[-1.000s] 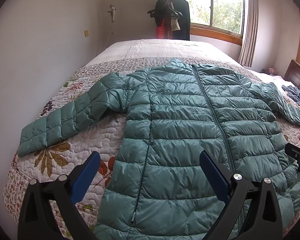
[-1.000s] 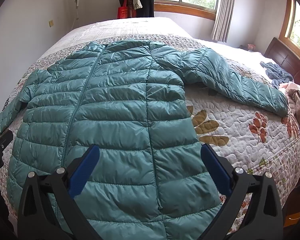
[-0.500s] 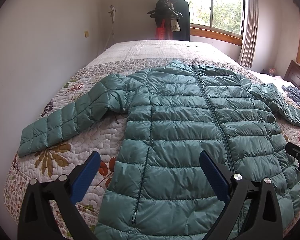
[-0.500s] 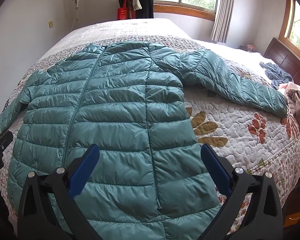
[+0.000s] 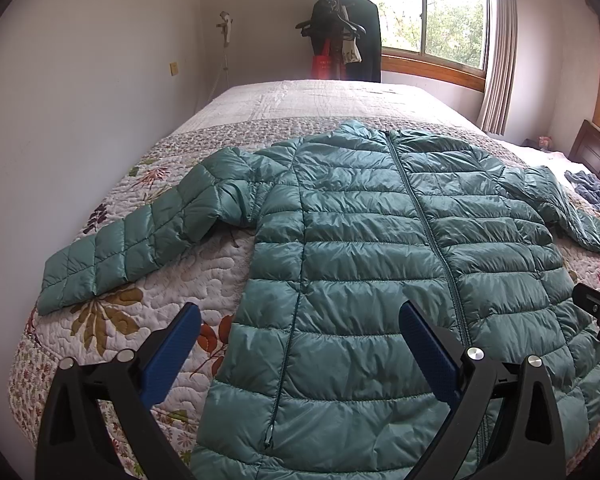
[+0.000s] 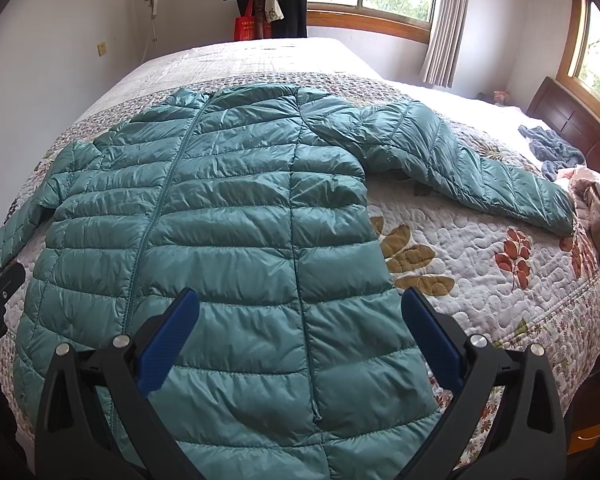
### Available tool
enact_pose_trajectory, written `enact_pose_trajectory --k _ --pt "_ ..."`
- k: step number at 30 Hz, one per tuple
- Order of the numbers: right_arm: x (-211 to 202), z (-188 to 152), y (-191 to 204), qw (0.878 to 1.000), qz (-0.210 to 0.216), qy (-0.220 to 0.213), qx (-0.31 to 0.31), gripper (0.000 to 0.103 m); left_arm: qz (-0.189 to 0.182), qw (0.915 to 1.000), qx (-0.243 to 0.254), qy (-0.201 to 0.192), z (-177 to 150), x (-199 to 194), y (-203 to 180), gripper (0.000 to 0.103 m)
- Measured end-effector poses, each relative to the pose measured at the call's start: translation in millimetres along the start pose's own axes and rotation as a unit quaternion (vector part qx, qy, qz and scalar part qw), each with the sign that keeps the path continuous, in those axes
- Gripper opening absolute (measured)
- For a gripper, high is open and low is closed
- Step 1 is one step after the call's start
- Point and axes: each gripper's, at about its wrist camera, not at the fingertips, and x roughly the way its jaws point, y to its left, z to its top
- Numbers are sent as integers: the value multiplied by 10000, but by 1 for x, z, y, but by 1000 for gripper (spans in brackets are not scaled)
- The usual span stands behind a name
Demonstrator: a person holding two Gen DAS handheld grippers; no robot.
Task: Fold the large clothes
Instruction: 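Move the right gripper to a sleeve cuff and close on it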
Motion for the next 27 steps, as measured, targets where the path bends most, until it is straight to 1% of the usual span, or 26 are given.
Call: enact_pose_trajectory --k 7,12,15,17,18,20,22,23,27 --pt "1 1 -2 10000 -10 -23 15 100 7 10000 4 -28 2 -1 1 99" --pt "3 2 -6 10000 -3 -19 28 100 -19 10000 87 -37 4 3 -7 99" --pt "7 7 -18 9999 47 -58 141 100 -216 9996 182 -23 13 9 -16 99" --pt "12 14 -36 9994 -132 -84 310 100 -427 9987 266 -63 22 14 -23 99" --pt "15 20 -51 9986 -274 -75 452 100 -521 9981 320 -96 28 17 -27 99" --pt "22 32 -85 9961 -420 -29 771 100 -671 9969 387 -147 41 25 -35 99" --pt "31 46 -131 9902 -686 58 1215 100 -686 9969 333 -193 53 33 -41 99" --pt "35 53 -159 9854 -850 63 1474 100 -708 9969 268 -217 60 39 -42 99" --pt "53 70 -254 9678 -1278 162 2161 100 -740 9970 -23 -220 72 60 -40 99"
